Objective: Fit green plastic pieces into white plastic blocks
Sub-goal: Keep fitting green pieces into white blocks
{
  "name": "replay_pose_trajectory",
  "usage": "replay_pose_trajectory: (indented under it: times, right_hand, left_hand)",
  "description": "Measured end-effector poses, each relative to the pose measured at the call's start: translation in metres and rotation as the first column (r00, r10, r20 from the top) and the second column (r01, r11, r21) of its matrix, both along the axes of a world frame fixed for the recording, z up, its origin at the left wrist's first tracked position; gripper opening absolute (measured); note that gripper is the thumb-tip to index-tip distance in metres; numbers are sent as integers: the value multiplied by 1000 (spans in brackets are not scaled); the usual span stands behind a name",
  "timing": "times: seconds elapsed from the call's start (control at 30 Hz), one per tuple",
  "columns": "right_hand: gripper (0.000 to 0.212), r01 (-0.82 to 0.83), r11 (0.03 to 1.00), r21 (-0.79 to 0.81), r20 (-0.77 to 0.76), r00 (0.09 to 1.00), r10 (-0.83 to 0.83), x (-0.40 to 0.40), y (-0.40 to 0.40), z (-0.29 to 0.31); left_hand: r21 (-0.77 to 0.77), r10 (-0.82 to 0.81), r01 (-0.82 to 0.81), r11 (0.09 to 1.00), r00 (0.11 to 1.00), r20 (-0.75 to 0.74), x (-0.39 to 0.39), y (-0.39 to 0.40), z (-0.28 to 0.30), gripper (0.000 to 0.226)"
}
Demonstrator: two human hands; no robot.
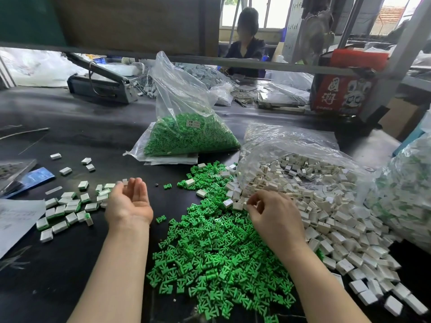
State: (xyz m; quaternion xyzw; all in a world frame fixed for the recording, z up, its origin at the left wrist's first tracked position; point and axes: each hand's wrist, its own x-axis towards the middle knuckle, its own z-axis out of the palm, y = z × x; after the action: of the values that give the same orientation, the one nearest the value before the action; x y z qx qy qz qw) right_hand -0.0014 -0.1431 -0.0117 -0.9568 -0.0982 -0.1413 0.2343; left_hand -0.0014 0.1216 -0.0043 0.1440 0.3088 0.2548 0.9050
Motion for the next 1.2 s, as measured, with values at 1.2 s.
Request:
replay_pose_trajectory:
  times: [1.2]
  right_hand:
    - [25, -292, 947, -132, -241, 936, 255, -7, 18, 4]
  left_hand:
    - [577, -724, 576, 579, 689, 38, -9, -88, 9, 16]
